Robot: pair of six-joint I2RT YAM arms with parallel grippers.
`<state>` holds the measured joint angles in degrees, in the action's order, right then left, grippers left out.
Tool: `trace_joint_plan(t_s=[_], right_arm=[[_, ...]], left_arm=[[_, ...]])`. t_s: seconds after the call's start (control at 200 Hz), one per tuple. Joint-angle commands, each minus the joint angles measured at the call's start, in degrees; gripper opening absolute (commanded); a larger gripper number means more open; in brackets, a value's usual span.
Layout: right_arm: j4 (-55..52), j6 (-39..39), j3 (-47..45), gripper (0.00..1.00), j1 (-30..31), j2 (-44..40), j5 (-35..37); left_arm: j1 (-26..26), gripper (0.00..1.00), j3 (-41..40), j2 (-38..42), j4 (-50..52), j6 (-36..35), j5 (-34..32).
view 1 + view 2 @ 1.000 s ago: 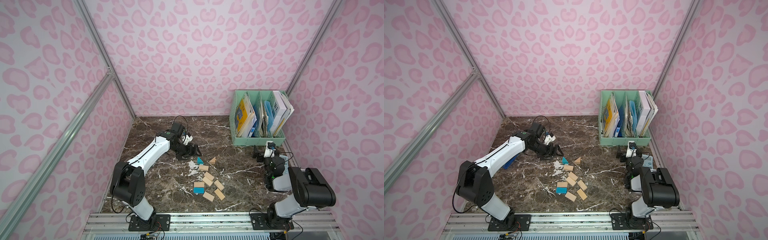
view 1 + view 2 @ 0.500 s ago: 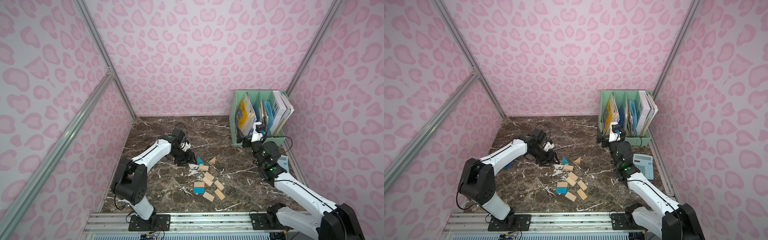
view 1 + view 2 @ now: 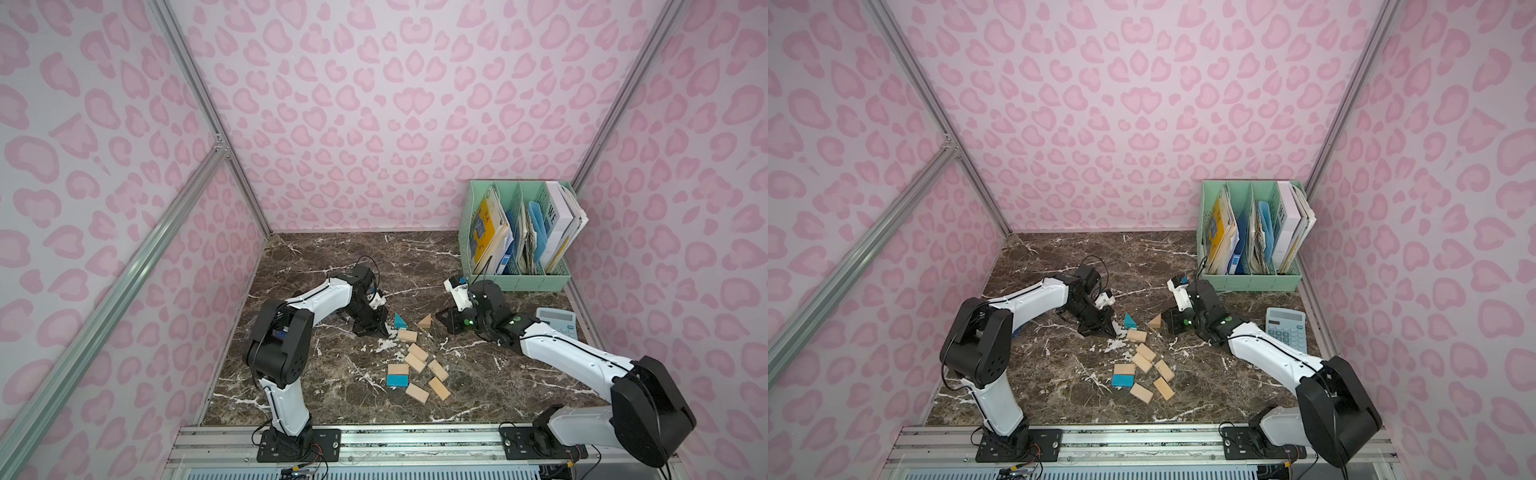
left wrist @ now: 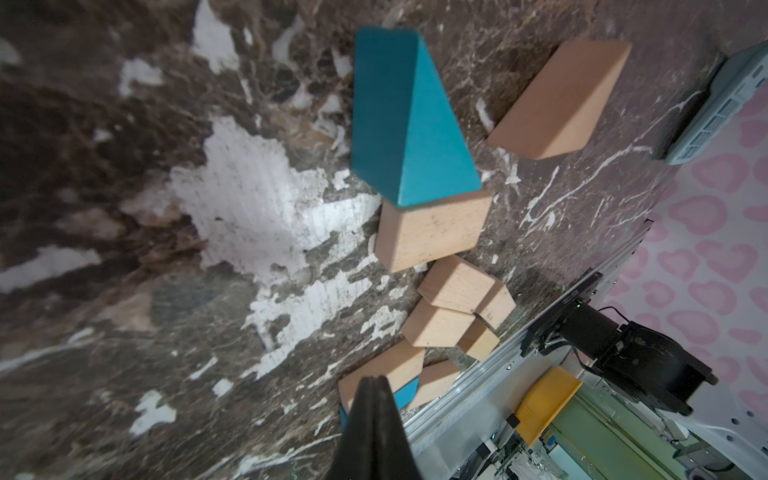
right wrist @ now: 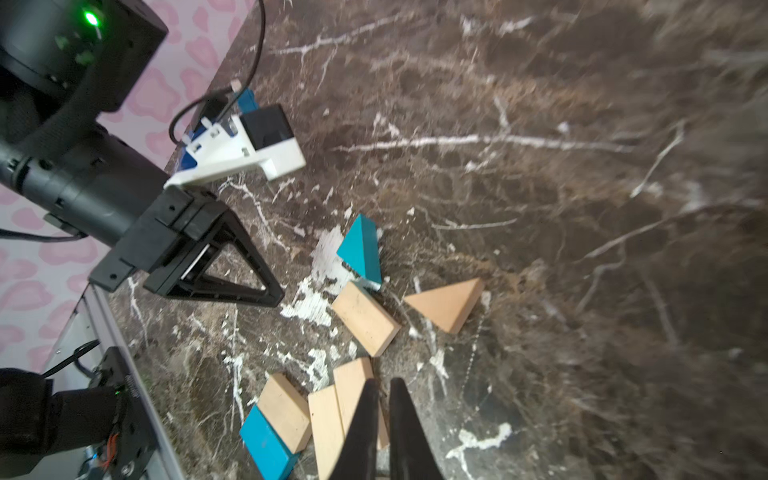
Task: Assemble a carrot with building blocks
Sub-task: Adjust the building block at the center of the board.
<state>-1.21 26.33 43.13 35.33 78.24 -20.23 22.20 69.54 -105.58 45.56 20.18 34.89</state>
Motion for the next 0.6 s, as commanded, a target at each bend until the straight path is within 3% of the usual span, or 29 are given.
trace_joint_plan(t_s=[0.0,0.1,0.205,0.441,0.501,0.596], right_arm=[[1.53,4.02,0.94,0.16,1.68,3.89,-8.43],[3.45,4.66,1.40,0.17,3.66,7.39,-9.76],[3.24,4.66,2.59,0.00,4.39,10.10,-10.39],[4.11,5.12,3.75,0.00,4.33,14.57,-13.82],[4.26,5.38,3.97,0.10,4.47,15.57,-14.45],[4.53,5.75,3.58,0.12,4.45,16.39,-14.75]], left_arm=[[-0.04,0.00,0.75,-1.32,-0.06,-1.77,0.82],[0.01,0.00,1.62,-2.46,-0.33,-1.88,1.04],[-0.05,0.00,3.16,-4.18,-0.34,-2.20,1.40],[-0.04,0.00,5.09,-6.45,0.93,-3.59,1.20],[-0.05,0.00,4.85,-6.47,1.03,-3.83,0.84],[-0.05,0.02,4.69,-6.74,0.94,-3.92,1.00]])
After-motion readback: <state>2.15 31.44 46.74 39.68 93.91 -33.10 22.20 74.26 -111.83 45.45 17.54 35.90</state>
